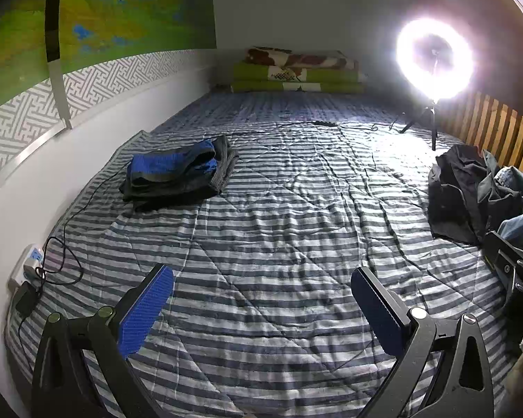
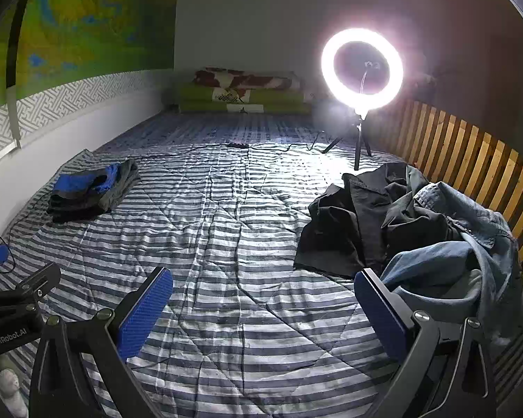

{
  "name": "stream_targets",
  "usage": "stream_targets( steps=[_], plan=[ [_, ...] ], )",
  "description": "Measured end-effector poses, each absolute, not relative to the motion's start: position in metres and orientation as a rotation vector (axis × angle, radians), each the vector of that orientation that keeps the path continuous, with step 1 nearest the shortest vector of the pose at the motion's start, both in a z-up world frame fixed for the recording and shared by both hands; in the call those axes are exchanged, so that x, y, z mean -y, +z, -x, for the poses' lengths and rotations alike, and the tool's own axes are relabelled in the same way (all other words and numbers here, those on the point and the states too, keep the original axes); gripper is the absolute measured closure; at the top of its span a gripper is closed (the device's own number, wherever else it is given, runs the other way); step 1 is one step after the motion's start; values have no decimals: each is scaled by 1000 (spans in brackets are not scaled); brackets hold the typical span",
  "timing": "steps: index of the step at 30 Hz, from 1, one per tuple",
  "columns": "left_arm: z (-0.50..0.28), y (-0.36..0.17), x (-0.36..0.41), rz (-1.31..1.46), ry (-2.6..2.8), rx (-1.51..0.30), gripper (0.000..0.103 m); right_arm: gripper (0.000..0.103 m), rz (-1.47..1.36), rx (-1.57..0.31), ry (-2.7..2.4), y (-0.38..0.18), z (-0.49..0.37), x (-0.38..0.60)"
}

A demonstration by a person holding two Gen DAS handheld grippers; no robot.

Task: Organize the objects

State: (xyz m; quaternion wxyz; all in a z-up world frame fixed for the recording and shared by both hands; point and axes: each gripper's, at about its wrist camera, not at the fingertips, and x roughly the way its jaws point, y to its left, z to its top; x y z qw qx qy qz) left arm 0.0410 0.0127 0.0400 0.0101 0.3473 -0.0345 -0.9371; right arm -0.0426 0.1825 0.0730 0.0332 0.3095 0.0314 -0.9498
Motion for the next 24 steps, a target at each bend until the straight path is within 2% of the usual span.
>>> stream_targets(
  steps=[24],
  plan=[
    [-32,25,-11,-1114,-2908,107,0,0,-988,-107,-2902,61,49,-178]
  ],
)
